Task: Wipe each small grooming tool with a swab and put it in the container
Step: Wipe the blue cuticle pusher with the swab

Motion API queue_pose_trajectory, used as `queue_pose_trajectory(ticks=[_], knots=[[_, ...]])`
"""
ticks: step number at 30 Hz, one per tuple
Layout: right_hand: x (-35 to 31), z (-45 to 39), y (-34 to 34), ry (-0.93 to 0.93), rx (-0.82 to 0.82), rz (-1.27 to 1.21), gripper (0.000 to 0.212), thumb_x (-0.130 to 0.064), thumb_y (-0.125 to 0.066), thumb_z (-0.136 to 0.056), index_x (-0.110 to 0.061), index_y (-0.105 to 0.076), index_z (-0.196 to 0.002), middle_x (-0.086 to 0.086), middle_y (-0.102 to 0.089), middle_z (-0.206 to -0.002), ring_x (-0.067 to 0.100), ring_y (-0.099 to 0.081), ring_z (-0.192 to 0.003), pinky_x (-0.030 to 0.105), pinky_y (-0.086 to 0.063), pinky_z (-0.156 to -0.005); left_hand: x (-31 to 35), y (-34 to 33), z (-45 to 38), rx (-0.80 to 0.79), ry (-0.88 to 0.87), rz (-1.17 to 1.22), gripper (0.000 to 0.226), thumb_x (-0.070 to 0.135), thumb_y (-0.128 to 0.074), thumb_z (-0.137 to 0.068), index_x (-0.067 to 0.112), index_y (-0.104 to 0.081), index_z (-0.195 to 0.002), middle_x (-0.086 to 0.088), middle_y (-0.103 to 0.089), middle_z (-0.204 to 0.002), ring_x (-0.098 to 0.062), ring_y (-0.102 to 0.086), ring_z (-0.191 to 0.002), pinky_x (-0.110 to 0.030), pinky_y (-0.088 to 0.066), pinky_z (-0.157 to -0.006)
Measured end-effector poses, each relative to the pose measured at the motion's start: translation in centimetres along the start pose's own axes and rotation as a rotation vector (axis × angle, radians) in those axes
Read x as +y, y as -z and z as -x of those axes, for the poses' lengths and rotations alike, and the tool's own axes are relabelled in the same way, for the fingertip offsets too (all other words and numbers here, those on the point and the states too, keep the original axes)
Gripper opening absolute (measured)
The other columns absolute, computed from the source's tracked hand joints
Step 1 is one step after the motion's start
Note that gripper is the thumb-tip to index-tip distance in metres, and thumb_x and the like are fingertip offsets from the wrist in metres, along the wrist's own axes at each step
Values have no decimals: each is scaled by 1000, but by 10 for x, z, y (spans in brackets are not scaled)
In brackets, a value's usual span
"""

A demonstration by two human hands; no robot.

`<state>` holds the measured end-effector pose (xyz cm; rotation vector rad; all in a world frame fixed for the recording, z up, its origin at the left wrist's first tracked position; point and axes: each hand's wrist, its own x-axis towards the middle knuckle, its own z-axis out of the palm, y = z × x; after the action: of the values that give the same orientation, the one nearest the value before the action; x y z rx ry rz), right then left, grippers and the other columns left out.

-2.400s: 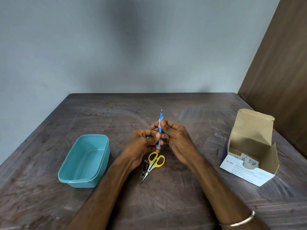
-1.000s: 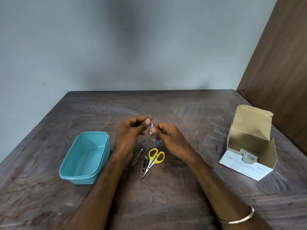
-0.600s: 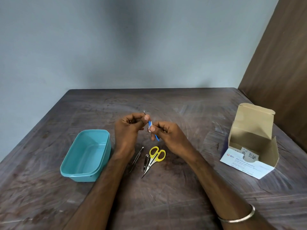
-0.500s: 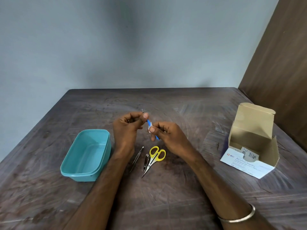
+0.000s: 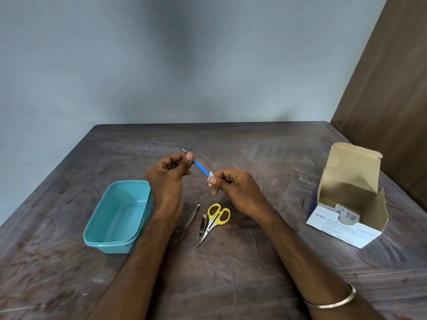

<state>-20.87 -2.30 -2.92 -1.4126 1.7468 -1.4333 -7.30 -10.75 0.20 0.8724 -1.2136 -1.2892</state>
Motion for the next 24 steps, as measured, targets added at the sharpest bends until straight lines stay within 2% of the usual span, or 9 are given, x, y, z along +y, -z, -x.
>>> queue_pose_trajectory(ticks=[3,6,10,12,16,18,21,22,24], knots=[[-4,1,2,-37,-14,-65,15,-22,-67,-95,-15,-75,-83,2,-73,-70,4,-63,-65,29,-51,-76,-1,0,0,-24,-5,11,13,9,-73,-84,5,-73,-97,-2,-73,-82,-5,-67,-73,-20,-57,-64],[-7,2,2,-61,-23,-124,14,-19,-68,-94,-15,-74,-82,2,-72,-68,2,-59,-62,21,-46,-68,-2,-1,0,-36,-23,-3,14,8,-71,-87,4,-73,-100,-1,-73,-83,-4,-66,-73,-21,-57,-65],[-7,3,2,-76,-14,-184,12,-13,-70,-92,-3,-74,-87,2,-69,-65,-2,-60,-59,11,-45,-63,-6,-1,-1,-66,-43,12,11,5,-67,-89,10,-74,-97,-3,-74,-90,-8,-66,-79,-23,-57,-65],[-7,2,3,-83,-13,-174,13,-15,-71,-92,-3,-75,-86,2,-70,-65,0,-59,-59,13,-45,-63,-7,-1,-1,-76,-53,14,12,4,-65,-90,12,-73,-95,-4,-75,-94,-11,-66,-81,-24,-55,-64],[-2,0,2,-80,-10,-153,15,-18,-69,-94,-14,-75,-80,4,-74,-69,17,-58,-66,33,-45,-66,-7,-1,0,-79,-55,14,11,3,-64,-91,5,-72,-99,-11,-74,-98,-11,-66,-83,-24,-55,-65],[-2,0,2,-70,-9,-150,15,-17,-68,-94,-11,-75,-82,4,-75,-71,19,-60,-68,33,-47,-66,-7,-1,0,-83,-59,17,12,3,-63,-91,4,-72,-100,-14,-74,-100,-12,-67,-84,-23,-55,-65],[-4,1,4,-71,-3,-138,14,-19,-71,-92,-11,-76,-82,1,-74,-70,5,-63,-64,19,-46,-66,-7,0,-1,-84,-61,36,11,4,-63,-92,10,-72,-95,-11,-74,-98,-14,-67,-85,-24,-55,-64],[-4,2,4,-76,7,-136,14,-22,-72,-91,-13,-76,-81,1,-74,-69,5,-63,-64,19,-46,-66,-7,0,-1,-83,-58,45,11,4,-63,-92,11,-72,-94,-10,-74,-98,-13,-67,-84,-24,-55,-64],[-3,1,4,-79,26,-123,15,-26,-73,-91,-20,-76,-77,2,-75,-69,13,-61,-65,29,-47,-67,-7,0,-1,-80,-50,57,11,4,-63,-92,11,-71,-95,-11,-74,-100,-13,-67,-84,-24,-55,-64]])
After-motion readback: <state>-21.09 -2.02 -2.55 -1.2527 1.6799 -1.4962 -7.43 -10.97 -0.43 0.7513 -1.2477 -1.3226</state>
